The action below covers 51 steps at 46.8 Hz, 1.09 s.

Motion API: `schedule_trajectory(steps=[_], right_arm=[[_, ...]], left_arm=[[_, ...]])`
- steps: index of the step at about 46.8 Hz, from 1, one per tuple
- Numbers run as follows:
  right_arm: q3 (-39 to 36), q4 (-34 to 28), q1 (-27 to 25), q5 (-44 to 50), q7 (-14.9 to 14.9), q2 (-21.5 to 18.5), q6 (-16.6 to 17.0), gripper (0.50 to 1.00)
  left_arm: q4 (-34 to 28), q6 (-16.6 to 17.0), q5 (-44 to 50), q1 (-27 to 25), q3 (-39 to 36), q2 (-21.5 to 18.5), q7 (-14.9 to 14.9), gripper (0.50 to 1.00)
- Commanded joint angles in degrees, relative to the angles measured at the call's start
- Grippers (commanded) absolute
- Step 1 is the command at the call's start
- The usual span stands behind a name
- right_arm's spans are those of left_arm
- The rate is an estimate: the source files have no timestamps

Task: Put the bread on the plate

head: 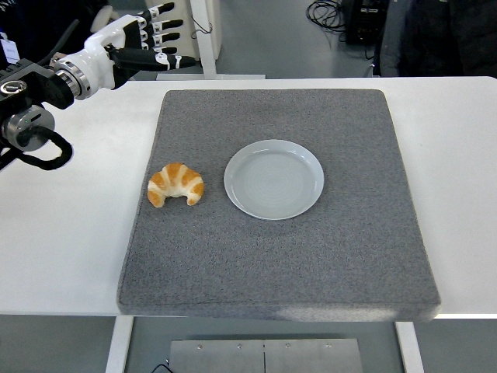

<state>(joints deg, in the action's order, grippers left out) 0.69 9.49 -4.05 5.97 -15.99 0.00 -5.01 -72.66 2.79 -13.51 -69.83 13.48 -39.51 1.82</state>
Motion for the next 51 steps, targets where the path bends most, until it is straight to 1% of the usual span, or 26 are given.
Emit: schedule_trajectory(steps=[1,3,5,9,12,18,25,29,36,41,45,48,51], right_arm=[[-0.1,0.0,0.0,0.0,0.0,0.0,0.0,1.000],[-0.1,0.0,0.1,0.0,0.0,0.0,0.0,1.000],[-0.1,0.0,0.1,0.0,0.0,0.0,0.0,1.000],[0.0,0.0,0.1,0.0,0.0,0.0,0.0,1.000],[0.0,0.0,0.1,0.0,0.0,0.0,0.0,1.000],[0.0,0.0,0.1,0.0,0.0,0.0,0.0,1.000],[0.0,0.0,0.1,0.0,0.0,0.0,0.0,1.000],[-0.1,0.0,0.1,0.0,0.0,0.0,0.0,1.000],[0.0,0.0,0.2,0.0,0.0,0.0,0.0,1.000],[0.0,0.0,0.2,0.0,0.0,0.0,0.0,1.000],[0.0,0.0,0.2,0.0,0.0,0.0,0.0,1.000],[0.0,0.0,0.2,0.0,0.0,0.0,0.0,1.000],[0.0,0.0,0.2,0.0,0.0,0.0,0.0,1.000]], left_arm=[[-1.7,-0.2,-0.3,-2.9,-4.4,-1.7,-0.2,0.968],[-2.5,-0.4,-0.3,-4.5,-6.5,-2.5,-0.4,0.968],[-3.0,-0.8,-0.3,-6.1,-8.4,-2.9,-1.2,0.966],[-3.6,-1.5,-0.5,-8.3,-11.1,-3.3,-4.1,0.965],[-3.8,-1.6,-1.7,-9.3,-12.7,-3.4,-5.2,0.965],[-5.5,-1.6,-11.3,-10.9,-16.5,-4.3,-5.2,0.965],[-9.2,-2.7,-22.8,-10.2,-18.0,-6.5,-5.0,0.965],[-9.7,-3.8,-26.4,-9.8,-18.0,-7.4,-4.5,0.966],[-9.7,-3.8,-30.4,-8.3,-18.0,-7.8,-4.1,0.966],[-9.7,-3.6,-35.3,-5.9,-17.8,-8.6,-2.4,0.966],[-9.6,-2.5,-39.7,-3.0,-17.3,-9.0,1.9,0.966],[-9.6,0.2,-41.7,-0.8,-17.0,-8.9,4.0,0.966],[-9.6,3.0,-42.0,0.8,-16.7,-8.6,4.7,0.966]])
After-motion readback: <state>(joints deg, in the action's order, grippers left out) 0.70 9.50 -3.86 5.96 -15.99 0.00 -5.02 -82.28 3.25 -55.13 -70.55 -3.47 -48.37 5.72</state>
